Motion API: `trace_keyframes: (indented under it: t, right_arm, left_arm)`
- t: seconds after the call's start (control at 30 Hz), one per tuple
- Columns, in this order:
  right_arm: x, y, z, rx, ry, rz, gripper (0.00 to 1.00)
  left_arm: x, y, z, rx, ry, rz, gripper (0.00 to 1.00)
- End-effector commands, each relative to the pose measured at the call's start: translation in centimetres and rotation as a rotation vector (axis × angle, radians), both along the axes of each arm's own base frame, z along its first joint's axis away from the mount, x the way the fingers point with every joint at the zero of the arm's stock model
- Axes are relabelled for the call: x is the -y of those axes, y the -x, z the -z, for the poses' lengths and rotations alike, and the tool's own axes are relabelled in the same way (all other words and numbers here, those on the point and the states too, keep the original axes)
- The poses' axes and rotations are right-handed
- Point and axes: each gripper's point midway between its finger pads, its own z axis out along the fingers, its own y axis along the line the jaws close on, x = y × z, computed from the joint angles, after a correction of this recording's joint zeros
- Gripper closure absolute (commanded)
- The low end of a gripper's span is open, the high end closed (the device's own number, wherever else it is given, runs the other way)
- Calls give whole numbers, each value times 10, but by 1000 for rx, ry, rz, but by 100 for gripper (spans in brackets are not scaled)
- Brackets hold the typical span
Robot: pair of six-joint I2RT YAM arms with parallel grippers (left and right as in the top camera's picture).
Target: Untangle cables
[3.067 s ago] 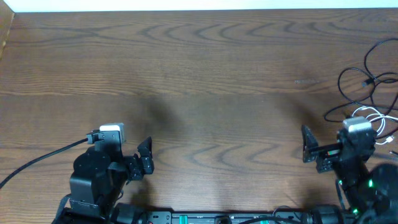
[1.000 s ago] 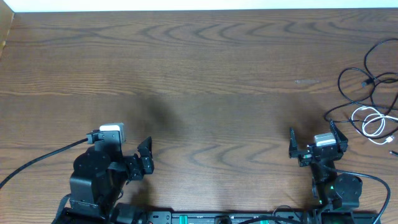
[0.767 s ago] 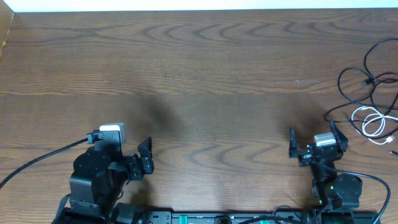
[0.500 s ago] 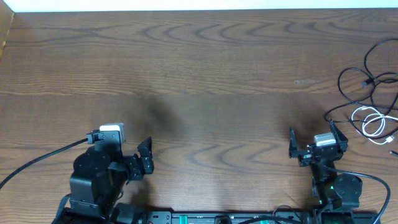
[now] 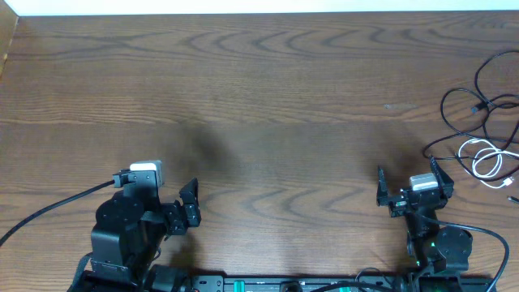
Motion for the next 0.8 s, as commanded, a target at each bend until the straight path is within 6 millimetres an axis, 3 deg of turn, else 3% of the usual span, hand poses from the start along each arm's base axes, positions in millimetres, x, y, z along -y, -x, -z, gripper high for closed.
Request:
trace_keyframes:
  t: [0.0,0.37,0.57,0.77]
  right_arm:
    - [4,0,0,0,-12,21,1]
    - [4,0,0,0,-12,21,1]
    - [4,0,0,0,-12,21,1]
    - [4,0,0,0,-12,21,1]
  left_arm:
    - [-1,0,0,5,-17,9,7]
    - [-2,5,-4,35,-11,7,7]
    - [-16,15,16,36,-48,-39,7]
    - [-27,9,34,124,-33,-110,7]
